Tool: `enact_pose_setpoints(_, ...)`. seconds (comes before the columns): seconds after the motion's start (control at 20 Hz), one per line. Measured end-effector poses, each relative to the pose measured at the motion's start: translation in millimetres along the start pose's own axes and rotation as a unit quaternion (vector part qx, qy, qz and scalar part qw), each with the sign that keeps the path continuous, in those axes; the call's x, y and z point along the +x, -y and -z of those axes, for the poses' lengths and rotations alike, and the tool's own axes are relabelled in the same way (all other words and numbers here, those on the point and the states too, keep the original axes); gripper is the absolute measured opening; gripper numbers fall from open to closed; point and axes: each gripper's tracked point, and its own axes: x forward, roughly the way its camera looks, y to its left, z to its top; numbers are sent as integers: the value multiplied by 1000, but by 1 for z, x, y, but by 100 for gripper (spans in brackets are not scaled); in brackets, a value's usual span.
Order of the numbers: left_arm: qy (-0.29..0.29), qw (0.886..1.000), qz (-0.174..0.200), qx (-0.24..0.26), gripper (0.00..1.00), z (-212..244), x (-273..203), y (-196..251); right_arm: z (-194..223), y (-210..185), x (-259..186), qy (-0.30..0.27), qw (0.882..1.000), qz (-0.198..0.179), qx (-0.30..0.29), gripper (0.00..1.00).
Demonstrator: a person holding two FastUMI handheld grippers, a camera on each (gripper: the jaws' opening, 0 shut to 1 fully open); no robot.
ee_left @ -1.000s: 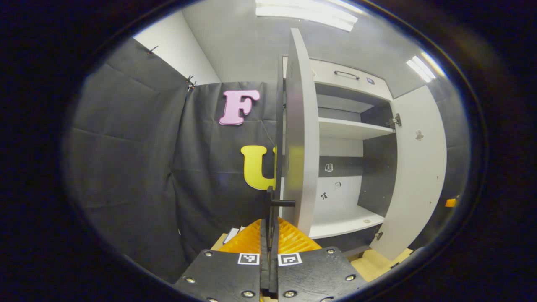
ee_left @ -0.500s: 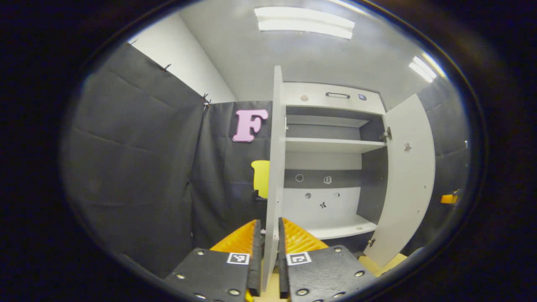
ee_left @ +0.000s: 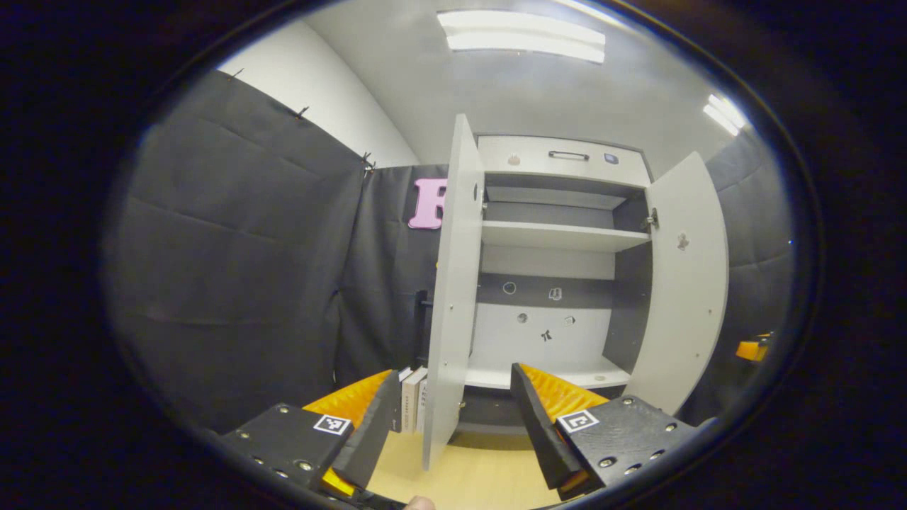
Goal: Open the right door of the double-door shoe cabinet with the right hand, and open the left door with the left hand.
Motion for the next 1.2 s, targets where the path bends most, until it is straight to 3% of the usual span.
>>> enact_pose_setpoints(0.25,-26,999,15,-37,90,24,0,-6,2,-34,1,-5,1000,4,9,98)
enact_pose_setpoints(0.45,3,999,38,-23,91,-1,9,-18,-10,-68,1,13,1000,12,2,98)
enact_pose_setpoints(0.7,41,999,35,-9,90,-20,6,-52,-1,-108,3,5,1000,10,18,98)
enact_pose_setpoints(0.9,26,998,49,9,90,-2,6,-64,3,-128,2,0,1000,19,6,98)
enact_pose_setpoints(1.2,-16,997,81,-7,90,40,13,-52,4,-156,-1,-8,1000,16,-21,98)
